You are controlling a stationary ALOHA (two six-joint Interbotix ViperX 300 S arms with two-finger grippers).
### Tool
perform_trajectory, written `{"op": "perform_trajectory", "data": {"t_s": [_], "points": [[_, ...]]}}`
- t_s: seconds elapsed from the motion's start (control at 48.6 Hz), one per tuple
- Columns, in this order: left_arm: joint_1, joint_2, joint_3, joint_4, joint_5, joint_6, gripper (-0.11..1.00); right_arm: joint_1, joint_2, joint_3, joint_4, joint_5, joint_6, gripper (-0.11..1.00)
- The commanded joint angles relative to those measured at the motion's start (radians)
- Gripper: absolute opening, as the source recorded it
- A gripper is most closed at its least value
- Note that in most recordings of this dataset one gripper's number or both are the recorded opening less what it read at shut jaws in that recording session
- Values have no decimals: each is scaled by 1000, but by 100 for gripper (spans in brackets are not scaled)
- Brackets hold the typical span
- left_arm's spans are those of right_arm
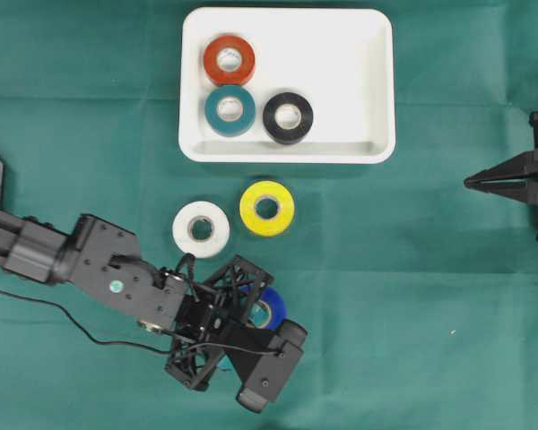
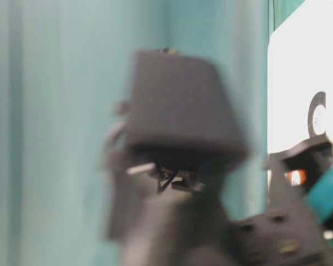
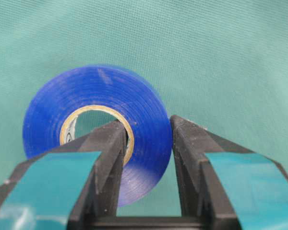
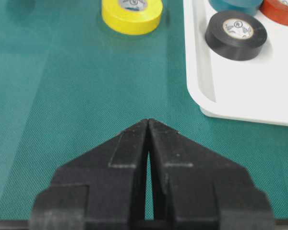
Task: Put the tape into the white case with the left arm.
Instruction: 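Close the left gripper on the blue tape roll and lift it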
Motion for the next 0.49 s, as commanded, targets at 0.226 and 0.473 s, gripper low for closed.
{"op": "perform_trajectory", "data": {"t_s": [0.226, 0.473], "points": [[32, -103, -12, 3, 66, 6, 26, 0, 9, -9, -2, -14, 2, -9], [153, -127, 25, 6, 64, 12, 26, 0, 9, -9, -2, -14, 2, -9]]}}
